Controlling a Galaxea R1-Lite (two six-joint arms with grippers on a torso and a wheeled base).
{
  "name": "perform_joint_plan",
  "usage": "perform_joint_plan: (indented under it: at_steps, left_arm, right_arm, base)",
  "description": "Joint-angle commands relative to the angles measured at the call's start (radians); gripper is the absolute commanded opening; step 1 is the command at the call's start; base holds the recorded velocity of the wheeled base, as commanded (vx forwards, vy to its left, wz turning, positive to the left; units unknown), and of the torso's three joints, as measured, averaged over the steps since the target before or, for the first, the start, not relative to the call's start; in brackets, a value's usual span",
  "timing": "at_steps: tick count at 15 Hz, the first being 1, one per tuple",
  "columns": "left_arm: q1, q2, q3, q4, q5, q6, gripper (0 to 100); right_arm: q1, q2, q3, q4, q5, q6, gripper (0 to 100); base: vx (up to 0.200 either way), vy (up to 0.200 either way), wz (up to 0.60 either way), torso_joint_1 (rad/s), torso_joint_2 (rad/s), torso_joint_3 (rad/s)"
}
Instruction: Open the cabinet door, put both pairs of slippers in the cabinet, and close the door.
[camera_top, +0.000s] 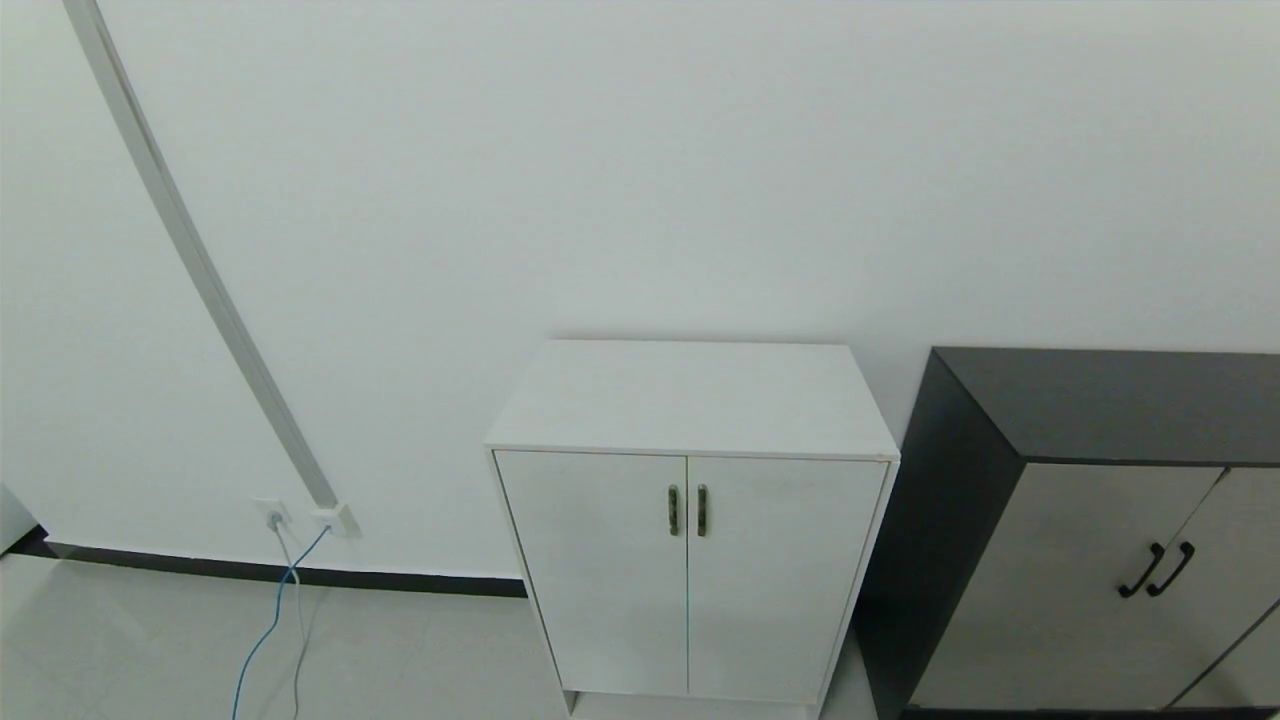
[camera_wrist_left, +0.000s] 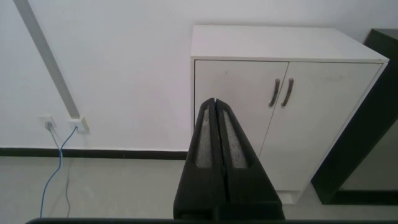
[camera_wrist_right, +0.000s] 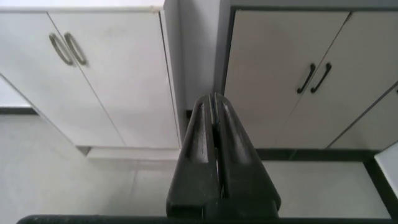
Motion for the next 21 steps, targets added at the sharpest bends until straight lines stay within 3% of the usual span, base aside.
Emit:
perform_joint_plan:
  at_steps: [1,21]
  left_arm:
    - [0.001,0.001,0.000,0.000,0.000,0.000,0]
    - [0.001,0.001,0.000,0.000,0.000,0.004,0]
  right_arm:
    - [-0.006,-0.042,0.000,0.000,-0.001,0.001,0]
    - [0.017,-0.187,0.000,-0.005,0.028,0.076,0]
  base:
    - [0.000,0.000,0.00,0.000,0.00,0.000]
    - [0.000,0.000,0.00,0.000,0.00,0.000]
